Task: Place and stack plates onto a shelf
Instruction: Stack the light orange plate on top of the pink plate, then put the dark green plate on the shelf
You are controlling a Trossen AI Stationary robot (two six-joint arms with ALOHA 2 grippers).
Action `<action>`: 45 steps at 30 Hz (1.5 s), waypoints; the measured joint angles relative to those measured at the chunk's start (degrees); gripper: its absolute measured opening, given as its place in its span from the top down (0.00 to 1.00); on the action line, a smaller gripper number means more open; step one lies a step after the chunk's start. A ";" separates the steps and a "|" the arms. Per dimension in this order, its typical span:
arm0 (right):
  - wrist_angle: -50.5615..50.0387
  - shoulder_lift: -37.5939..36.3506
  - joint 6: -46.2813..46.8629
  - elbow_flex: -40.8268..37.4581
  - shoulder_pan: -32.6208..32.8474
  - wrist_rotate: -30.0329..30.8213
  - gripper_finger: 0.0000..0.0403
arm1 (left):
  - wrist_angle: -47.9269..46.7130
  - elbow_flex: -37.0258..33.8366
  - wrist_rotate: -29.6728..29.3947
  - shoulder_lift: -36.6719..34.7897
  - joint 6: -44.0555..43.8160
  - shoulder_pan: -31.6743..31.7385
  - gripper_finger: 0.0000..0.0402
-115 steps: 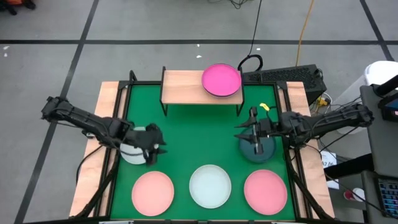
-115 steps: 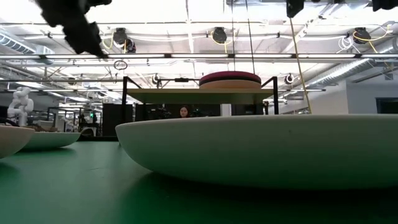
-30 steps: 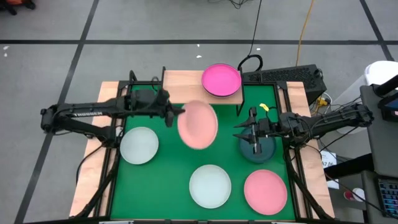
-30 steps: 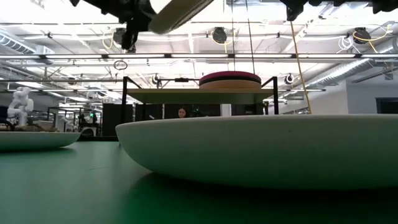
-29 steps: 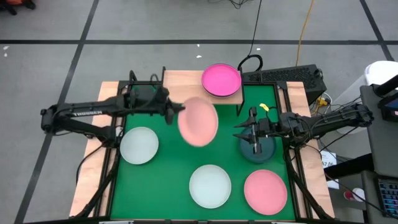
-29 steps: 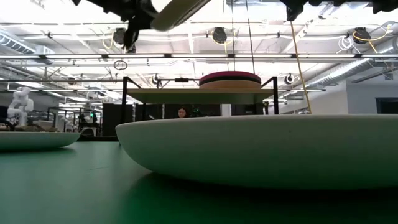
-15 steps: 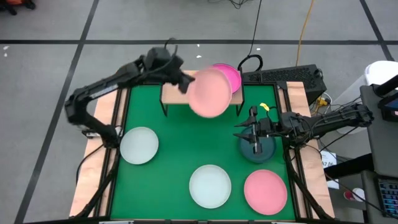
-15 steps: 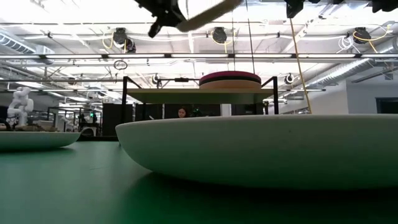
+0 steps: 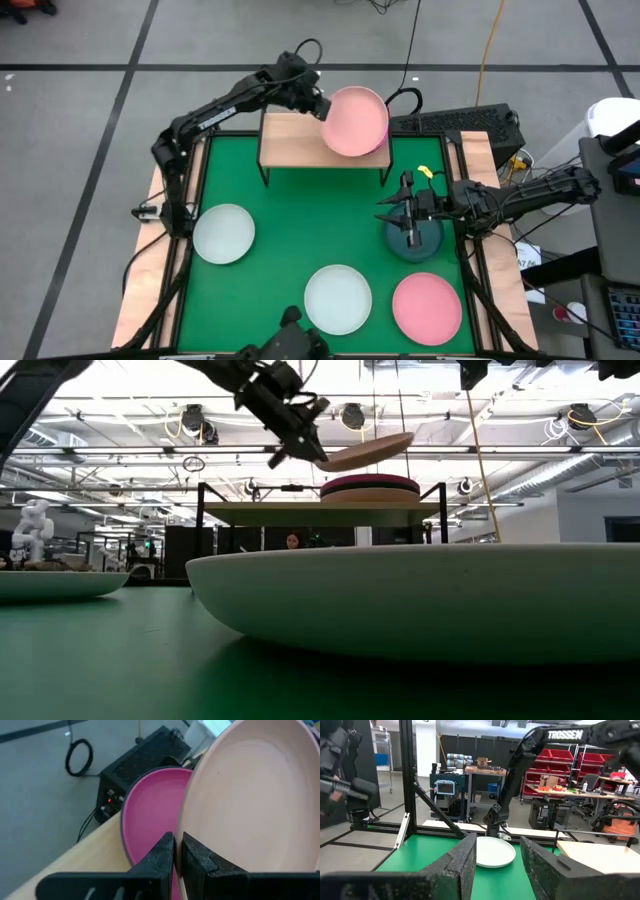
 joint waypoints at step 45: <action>-4.22 0.02 0.00 -0.04 -0.04 0.20 0.66 | -2.61 0.25 6.37 -12.65 17.17 -2.26 0.76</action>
